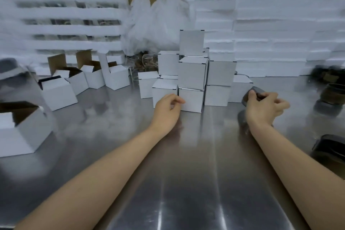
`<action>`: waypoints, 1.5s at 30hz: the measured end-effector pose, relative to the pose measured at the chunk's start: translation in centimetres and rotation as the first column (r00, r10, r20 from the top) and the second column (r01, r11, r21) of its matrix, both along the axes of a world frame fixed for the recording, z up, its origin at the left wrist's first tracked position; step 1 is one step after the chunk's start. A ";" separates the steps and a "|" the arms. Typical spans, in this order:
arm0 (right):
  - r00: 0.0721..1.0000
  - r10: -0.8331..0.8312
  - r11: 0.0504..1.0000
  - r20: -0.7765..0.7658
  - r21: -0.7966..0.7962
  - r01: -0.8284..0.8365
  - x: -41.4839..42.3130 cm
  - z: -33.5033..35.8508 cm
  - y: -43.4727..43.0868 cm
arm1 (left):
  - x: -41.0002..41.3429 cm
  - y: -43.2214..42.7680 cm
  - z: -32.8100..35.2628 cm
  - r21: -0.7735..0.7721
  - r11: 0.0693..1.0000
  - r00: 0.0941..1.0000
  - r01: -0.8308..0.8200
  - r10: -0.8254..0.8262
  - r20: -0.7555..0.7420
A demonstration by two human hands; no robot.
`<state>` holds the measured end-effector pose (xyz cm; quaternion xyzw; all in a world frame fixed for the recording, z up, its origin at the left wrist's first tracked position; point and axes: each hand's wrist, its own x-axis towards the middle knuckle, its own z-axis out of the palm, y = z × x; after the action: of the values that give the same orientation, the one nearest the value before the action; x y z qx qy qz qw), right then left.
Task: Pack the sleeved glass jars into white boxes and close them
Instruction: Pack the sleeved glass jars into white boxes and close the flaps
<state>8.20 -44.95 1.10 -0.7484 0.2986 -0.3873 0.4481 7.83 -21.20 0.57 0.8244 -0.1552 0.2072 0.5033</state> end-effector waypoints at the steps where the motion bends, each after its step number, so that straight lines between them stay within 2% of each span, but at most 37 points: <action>1: 1.000 0.017 1.000 0.017 -0.009 -0.017 0.0 0.2 0.5 | 0.1 0.1 0.1 -0.017 0.999 0.999 -0.031 0.031 0.008; 3: 0.997 0.059 0.997 0.044 -0.050 -0.057 0.1 0.5 1.5 | 0.2 0.7 0.3 0.018 0.996 0.995 -0.083 0.082 0.062; 6: 0.991 0.122 0.987 0.049 -0.115 -0.116 0.1 0.5 2.9 | 0.7 3.4 1.1 0.191 0.941 0.941 -0.280 0.230 0.248; 8: 0.985 0.167 0.978 0.039 -0.136 -0.161 0.0 0.2 3.4 | 1.4 6.1 2.1 0.174 0.865 0.843 -0.471 0.382 0.379; 10: 0.976 0.214 0.964 0.025 -0.167 -0.207 -0.1 -0.2 3.6 | 2.2 9.3 2.8 0.169 0.736 0.713 -0.656 0.530 0.458; 12: 0.968 0.250 0.951 0.009 -0.189 -0.244 -0.2 -0.4 3.6 | 3.0 12.5 2.8 0.219 0.601 0.631 -0.768 0.655 0.416; 14: 0.961 0.275 0.946 -0.007 -0.174 -0.272 -0.2 -0.4 3.8 | 3.3 15.3 2.5 0.282 0.515 0.584 -0.810 0.753 0.302; 22: 0.946 0.318 0.915 -0.059 -0.241 -0.322 -0.4 -0.5 4.7 | 5.5 21.8 2.7 0.549 0.331 0.479 -0.767 0.866 0.146; 24: 0.937 0.341 0.902 -0.082 -0.254 -0.350 -0.4 -0.5 4.8 | 5.6 22.2 1.8 0.589 0.336 0.477 -0.735 0.874 0.097; 27: 0.911 0.397 0.871 -0.111 -0.269 -0.412 -0.2 -0.4 4.8 | 5.9 22.1 1.5 0.579 0.337 0.475 -0.743 0.874 0.101; 29: 0.905 0.391 0.854 -0.166 -0.302 -0.424 -0.2 -0.4 4.6 | 6.0 21.7 1.7 0.574 0.330 0.472 -0.750 0.874 0.114; 32: 0.866 0.414 0.803 -0.282 -0.335 -0.493 -0.2 -0.1 4.4 | 5.8 21.2 1.0 0.663 0.296 0.491 -0.688 0.862 0.124; 37: 0.741 0.533 0.737 -0.409 -0.206 -0.644 -0.7 0.7 3.8 | 5.8 21.6 0.4 0.764 0.255 0.513 -0.592 0.851 0.114; 42: 0.678 0.564 0.680 -0.472 -0.202 -0.705 -1.2 1.3 3.6 | 5.6 21.4 0.4 0.743 0.400 0.550 -0.537 0.833 -0.051; 45: 0.686 0.580 0.673 -0.440 -0.216 -0.708 -1.3 1.4 3.5 | 5.3 21.3 0.7 0.757 0.420 0.574 -0.500 0.816 -0.073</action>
<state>6.85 -41.46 2.54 -0.9295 0.0036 -0.1164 0.3500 13.13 0.12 1.25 0.9577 0.2456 0.1341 0.0667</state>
